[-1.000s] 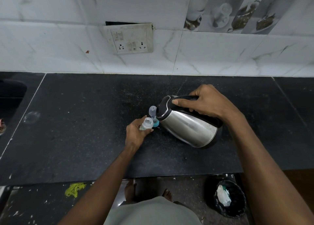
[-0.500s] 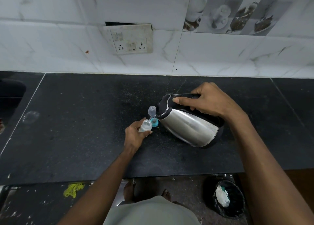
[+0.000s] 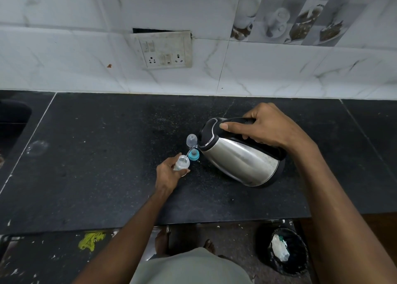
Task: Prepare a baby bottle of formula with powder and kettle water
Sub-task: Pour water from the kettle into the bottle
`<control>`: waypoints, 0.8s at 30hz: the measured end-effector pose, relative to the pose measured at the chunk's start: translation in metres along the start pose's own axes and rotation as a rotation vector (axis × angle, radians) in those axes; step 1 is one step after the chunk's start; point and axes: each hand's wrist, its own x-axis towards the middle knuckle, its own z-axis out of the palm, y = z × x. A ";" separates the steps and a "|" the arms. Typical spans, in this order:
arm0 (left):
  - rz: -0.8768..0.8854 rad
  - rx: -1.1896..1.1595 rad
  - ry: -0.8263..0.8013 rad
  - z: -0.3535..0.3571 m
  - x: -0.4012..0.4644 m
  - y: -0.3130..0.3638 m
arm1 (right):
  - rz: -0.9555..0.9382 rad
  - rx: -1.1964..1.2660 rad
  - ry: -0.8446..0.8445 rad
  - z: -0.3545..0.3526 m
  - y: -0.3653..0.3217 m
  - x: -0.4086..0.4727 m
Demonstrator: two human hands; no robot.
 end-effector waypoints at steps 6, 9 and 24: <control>-0.006 -0.006 -0.003 0.001 0.001 0.001 | -0.004 -0.007 -0.008 0.000 -0.001 -0.001; -0.006 -0.010 -0.007 0.000 0.002 0.002 | -0.008 -0.006 -0.012 0.000 -0.001 -0.001; -0.011 0.006 -0.002 0.001 0.004 0.002 | -0.008 -0.004 -0.013 -0.006 -0.006 -0.002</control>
